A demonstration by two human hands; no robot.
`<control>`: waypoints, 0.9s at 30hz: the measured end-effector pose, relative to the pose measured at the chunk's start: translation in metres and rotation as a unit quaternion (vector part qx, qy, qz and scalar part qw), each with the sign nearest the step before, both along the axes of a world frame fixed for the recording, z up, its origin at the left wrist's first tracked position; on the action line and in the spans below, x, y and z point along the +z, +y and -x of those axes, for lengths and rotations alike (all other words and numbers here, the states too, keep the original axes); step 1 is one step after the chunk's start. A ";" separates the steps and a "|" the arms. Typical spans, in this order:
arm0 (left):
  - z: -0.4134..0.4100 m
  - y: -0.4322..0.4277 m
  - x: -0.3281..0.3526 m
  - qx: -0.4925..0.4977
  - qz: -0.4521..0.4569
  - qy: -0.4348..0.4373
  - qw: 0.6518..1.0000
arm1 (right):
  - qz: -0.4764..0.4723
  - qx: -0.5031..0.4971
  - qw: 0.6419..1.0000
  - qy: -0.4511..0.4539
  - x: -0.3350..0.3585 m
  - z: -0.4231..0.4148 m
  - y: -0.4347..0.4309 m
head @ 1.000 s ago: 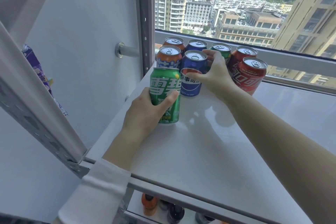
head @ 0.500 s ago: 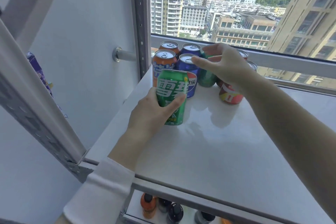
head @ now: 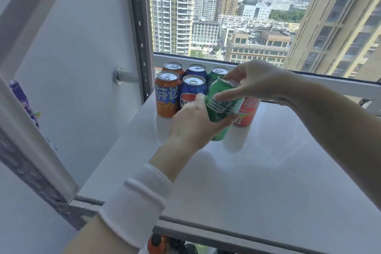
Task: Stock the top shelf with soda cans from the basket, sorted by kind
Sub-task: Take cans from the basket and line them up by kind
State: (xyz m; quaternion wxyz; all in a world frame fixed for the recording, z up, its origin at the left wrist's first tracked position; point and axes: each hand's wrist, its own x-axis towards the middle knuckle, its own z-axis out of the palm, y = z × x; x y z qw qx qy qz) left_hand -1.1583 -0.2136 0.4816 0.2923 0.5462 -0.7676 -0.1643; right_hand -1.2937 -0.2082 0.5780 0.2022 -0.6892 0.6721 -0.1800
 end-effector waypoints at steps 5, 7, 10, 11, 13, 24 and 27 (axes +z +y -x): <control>-0.013 -0.013 0.019 -0.072 0.026 0.024 0.997 | 0.006 -0.012 1.000 0.020 0.012 0.003 -0.008; -0.025 -0.021 0.029 -0.081 0.082 0.068 0.991 | 0.016 -0.006 0.999 0.035 0.011 0.005 -0.013; -0.038 -0.038 0.035 -0.053 0.156 0.057 0.985 | 0.025 -0.001 0.999 0.039 0.004 0.007 -0.021; -0.039 -0.044 0.035 -0.047 0.164 0.034 0.985 | 0.027 0.003 0.999 0.040 0.001 0.007 -0.023; -0.036 -0.052 0.033 -0.045 0.173 -0.019 0.984 | 0.034 0.015 0.998 0.047 -0.005 0.008 -0.028; -0.029 -0.075 0.025 -0.065 0.143 -0.113 0.981 | 0.048 0.048 0.991 0.118 -0.023 0.014 -0.055; -0.030 -0.079 0.022 -0.059 0.141 -0.107 0.982 | 0.063 0.051 0.988 0.130 -0.027 0.013 -0.058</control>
